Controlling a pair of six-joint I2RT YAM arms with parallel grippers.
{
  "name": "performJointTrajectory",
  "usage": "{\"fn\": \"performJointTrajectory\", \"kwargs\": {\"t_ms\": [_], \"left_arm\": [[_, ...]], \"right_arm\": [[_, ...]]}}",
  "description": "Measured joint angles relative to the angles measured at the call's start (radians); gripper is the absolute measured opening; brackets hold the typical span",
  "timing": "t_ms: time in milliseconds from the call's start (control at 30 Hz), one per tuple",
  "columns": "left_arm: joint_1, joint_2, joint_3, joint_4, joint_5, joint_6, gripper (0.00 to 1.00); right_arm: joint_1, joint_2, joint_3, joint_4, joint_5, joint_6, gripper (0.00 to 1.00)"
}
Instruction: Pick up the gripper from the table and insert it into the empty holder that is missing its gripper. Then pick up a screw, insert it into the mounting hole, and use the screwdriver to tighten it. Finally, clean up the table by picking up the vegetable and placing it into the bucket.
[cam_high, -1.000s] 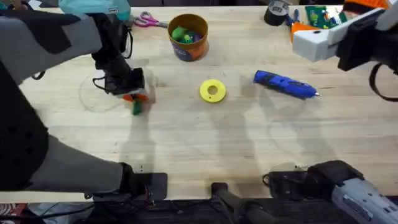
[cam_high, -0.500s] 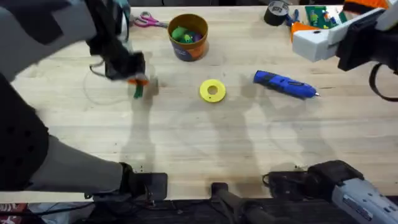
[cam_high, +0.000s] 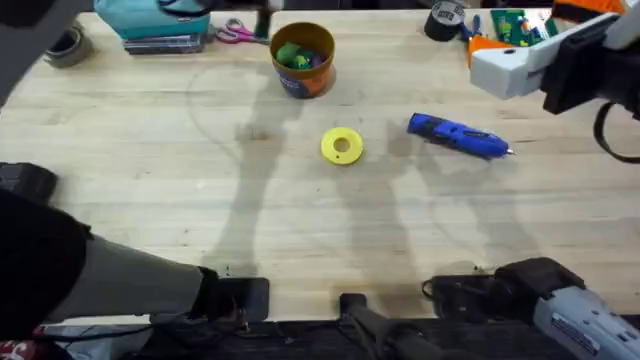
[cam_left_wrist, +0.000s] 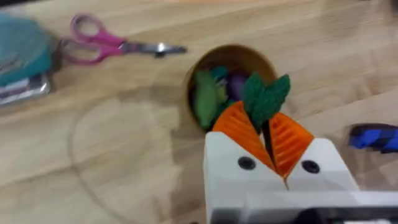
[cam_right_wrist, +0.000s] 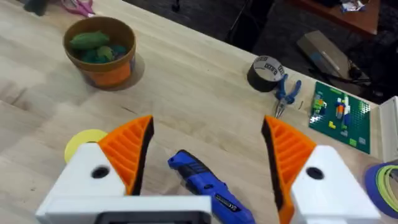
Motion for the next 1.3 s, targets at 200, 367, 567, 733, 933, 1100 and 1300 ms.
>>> {"fn": "performJointTrajectory", "kwargs": {"t_ms": [200, 367, 567, 733, 933, 1100, 1300], "left_arm": [[-0.086, 0.032, 0.001, 0.131, 0.011, 0.002, 0.010], [-0.093, 0.118, 0.001, 0.196, 0.017, 0.002, 0.009], [-0.091, 0.198, 0.000, 0.196, 0.018, 0.008, 0.458], [-0.091, 0.189, 0.001, 0.191, 0.018, 0.005, 0.980], [-0.089, 0.136, 0.001, 0.082, 0.018, 0.006, 0.985], [-0.048, -0.092, 0.001, -0.183, 0.018, 0.006, 0.985], [0.003, -0.272, 0.002, -0.446, 0.016, 0.006, 0.985]], "right_arm": [[0.000, 0.000, 0.000, 0.000, 0.000, 0.000, 0.997], [0.000, 0.000, 0.000, 0.000, 0.000, 0.000, 0.997], [0.000, 0.000, 0.000, -0.001, 0.000, 0.000, 0.996], [0.000, 0.000, 0.000, -0.001, 0.000, 0.000, 0.996], [0.000, 0.000, 0.000, -0.001, 0.000, 0.000, 0.996], [0.000, 0.000, 0.000, -0.001, 0.000, 0.000, 0.996], [0.000, 0.000, 0.000, -0.001, 0.000, 0.000, 0.996]]}}
